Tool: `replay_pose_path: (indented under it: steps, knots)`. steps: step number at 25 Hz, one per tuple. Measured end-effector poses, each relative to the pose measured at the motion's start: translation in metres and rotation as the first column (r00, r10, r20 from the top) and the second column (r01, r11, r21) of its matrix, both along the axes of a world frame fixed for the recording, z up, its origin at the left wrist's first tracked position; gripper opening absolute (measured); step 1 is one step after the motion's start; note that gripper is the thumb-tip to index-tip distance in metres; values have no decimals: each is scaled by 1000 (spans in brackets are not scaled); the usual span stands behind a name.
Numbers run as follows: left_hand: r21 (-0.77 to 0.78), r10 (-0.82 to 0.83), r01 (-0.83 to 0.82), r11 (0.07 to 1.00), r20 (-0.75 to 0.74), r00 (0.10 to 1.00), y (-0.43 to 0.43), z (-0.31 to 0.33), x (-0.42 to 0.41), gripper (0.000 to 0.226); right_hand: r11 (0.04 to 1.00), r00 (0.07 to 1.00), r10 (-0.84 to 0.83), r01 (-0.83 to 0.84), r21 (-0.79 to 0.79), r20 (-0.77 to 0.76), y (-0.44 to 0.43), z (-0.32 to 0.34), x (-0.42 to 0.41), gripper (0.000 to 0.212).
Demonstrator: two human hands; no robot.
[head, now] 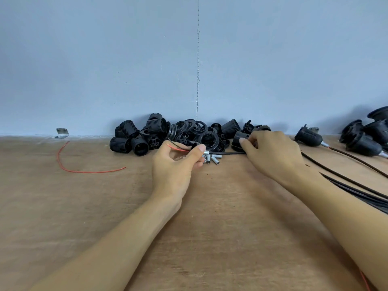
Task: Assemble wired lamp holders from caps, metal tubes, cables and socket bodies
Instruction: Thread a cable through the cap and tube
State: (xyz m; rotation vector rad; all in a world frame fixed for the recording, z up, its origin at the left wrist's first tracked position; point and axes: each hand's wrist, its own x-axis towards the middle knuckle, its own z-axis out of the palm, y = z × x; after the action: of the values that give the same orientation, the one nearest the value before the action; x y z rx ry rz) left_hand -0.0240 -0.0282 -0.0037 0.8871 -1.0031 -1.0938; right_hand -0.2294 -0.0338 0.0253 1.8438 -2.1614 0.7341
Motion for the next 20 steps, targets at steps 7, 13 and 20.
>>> replay_pose_path:
  steps: [7,13,20]
  knots:
    - [26,-134,132,991,256,957,9,-5,-8,29,975,971,216,-209,-71,104,4,-3,19,45]
    - [-40,-66,132,990,706,705,12,-11,-13,16,983,983,181,-180,31,-37,2,-14,-1,30]
    - [-41,-73,177,983,802,593,11,-10,-14,29,990,982,125,-132,-40,-140,-9,-24,-7,29]
